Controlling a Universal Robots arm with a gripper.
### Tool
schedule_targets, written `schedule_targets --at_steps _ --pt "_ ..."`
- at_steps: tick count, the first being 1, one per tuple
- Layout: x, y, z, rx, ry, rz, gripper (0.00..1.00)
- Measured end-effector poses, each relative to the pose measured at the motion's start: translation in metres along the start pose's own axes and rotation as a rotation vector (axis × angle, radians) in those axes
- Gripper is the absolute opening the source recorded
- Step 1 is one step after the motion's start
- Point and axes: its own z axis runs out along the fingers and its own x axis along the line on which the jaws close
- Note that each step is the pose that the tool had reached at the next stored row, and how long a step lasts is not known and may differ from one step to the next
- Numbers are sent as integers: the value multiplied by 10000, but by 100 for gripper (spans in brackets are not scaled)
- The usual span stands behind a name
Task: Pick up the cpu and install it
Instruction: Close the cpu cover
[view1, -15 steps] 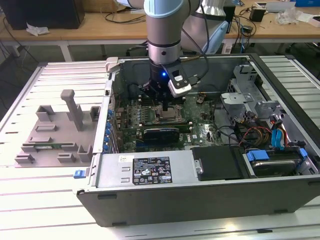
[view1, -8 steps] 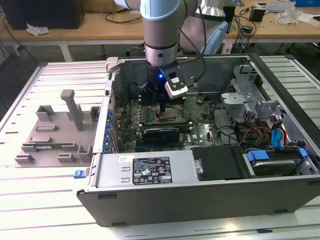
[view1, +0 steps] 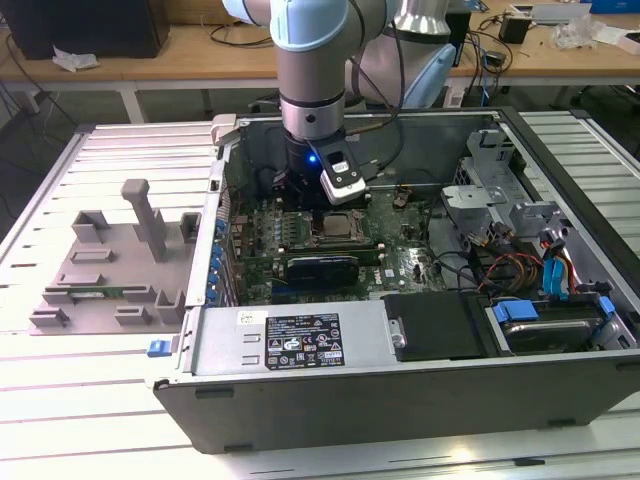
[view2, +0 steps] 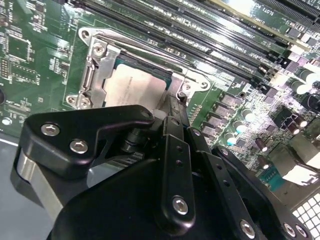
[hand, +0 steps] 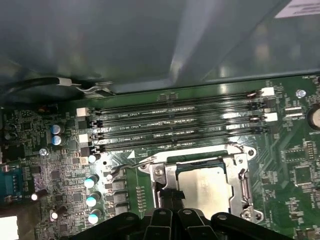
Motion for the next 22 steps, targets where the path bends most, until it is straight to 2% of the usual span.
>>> schedule_targets --at_steps 5,16,22 --pt "16 -3 30 2 2 0 11" --pt "16 -3 37 -1 -1 0 11" --pt "14 0 -42 -1 0 1 11"
